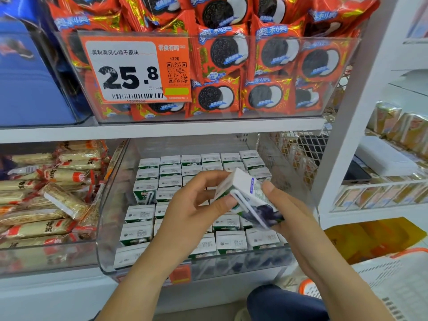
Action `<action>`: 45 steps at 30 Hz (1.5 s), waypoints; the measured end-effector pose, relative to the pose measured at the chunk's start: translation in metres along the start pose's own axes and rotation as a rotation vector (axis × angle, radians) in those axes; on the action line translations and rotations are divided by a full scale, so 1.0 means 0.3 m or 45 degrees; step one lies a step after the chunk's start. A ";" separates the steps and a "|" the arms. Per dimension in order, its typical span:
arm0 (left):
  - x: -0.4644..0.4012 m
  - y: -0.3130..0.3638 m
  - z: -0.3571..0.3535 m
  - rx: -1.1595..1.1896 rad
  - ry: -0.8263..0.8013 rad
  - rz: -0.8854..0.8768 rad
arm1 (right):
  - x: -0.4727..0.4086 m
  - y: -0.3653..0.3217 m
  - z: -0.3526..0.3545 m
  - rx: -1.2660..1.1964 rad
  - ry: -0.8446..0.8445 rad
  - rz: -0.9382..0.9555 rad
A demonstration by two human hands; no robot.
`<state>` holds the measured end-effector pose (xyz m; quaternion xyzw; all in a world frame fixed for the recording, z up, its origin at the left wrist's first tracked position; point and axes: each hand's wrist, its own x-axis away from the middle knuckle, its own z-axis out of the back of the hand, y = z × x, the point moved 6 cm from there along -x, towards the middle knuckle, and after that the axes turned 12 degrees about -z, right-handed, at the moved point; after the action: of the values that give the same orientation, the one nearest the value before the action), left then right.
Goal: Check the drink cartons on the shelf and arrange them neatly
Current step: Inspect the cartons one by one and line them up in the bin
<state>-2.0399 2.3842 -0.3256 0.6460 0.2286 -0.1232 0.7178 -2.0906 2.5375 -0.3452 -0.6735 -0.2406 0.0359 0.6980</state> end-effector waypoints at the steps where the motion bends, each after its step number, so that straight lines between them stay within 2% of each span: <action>1: 0.000 -0.004 0.002 0.009 0.018 -0.002 | 0.009 -0.014 0.008 0.048 0.046 0.080; 5: 0.002 -0.027 0.028 -0.077 0.159 0.004 | 0.084 -0.102 0.145 0.279 0.589 0.555; 7: -0.007 -0.032 0.041 -0.120 0.244 -0.007 | 0.097 -0.112 0.219 0.436 0.818 0.603; 9: -0.031 -0.035 0.037 -0.156 0.290 -0.022 | 0.075 -0.096 0.263 0.692 0.914 0.499; 11: -0.068 -0.046 0.012 -0.208 0.279 -0.027 | 0.036 -0.063 0.279 0.957 0.897 0.324; 14: -0.131 -0.074 -0.066 -0.292 0.174 -0.026 | -0.001 -0.033 0.277 1.088 0.791 0.210; 19: -0.220 -0.104 -0.146 -0.435 0.078 -0.102 | -0.016 -0.045 0.291 1.085 0.780 0.276; 25: -0.285 -0.205 -0.203 -0.598 -0.065 0.007 | -0.031 -0.040 0.292 1.120 0.710 0.273; 31: -0.292 -0.289 -0.252 -1.027 -0.254 0.080 | -0.030 -0.047 0.291 1.144 0.678 0.288; 33: -0.292 -0.302 -0.249 -1.048 -0.271 0.089 | -0.032 -0.047 0.290 1.154 0.651 0.297; 43: -0.296 -0.254 -0.280 -1.282 -0.535 -0.024 | -0.043 -0.041 0.292 1.156 0.653 0.302; 45: -0.282 -0.231 -0.298 -1.320 -0.651 -0.041 | -0.046 -0.039 0.292 1.154 0.655 0.307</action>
<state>-2.1609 2.4529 -0.3501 0.1562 0.0883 -0.1584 0.9709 -2.1395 2.6122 -0.3400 -0.3144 0.0572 0.0499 0.9463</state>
